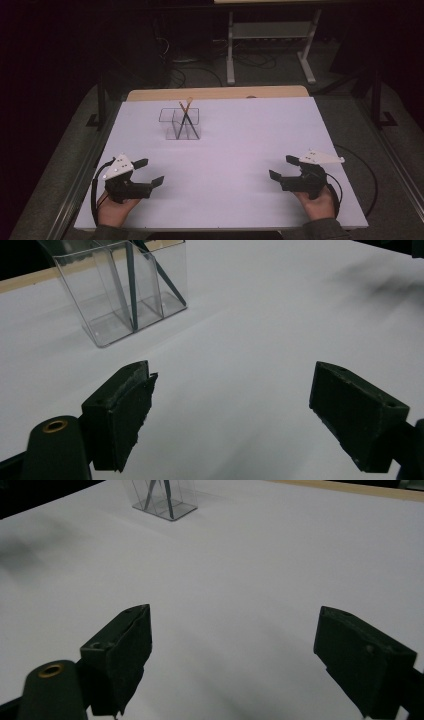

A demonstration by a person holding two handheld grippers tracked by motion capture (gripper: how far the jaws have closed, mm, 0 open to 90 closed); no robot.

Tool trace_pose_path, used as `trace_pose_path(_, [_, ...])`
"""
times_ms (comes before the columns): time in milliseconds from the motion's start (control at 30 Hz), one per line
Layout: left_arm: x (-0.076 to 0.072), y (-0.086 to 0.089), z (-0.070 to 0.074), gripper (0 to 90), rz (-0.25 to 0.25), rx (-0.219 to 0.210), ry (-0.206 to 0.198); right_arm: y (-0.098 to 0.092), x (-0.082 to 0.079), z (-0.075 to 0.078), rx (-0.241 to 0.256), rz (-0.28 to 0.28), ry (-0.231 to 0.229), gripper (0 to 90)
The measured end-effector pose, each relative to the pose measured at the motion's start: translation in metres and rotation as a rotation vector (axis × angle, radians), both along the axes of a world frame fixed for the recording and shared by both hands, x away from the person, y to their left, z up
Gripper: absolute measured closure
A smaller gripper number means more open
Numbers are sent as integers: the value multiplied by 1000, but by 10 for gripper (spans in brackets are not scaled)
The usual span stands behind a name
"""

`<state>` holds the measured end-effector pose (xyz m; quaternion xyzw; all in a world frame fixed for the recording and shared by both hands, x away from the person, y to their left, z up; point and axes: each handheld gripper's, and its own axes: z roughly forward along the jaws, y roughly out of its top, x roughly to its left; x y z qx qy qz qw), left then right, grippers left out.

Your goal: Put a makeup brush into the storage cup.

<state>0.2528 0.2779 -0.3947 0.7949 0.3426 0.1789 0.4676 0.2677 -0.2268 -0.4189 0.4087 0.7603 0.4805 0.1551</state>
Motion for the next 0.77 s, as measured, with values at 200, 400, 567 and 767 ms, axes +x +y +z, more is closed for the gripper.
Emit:
trace_pose_path(200, [0,0,0,165,-2,0,5,0,-1,-1,-3,0,-6,146])
trace_pose_path(400, [0,0,-1,165,-7,4,1,-1,-1,-2,-2,2,-2,146])
trace_pose_path(567, [1,-2,-2,165,-12,6,1,0,-1,-2,-5,5,-7,146])
trace_pose_path(767, [2,-2,-2,165,-15,12,1,1,-1,-2,-7,8,-6,146])
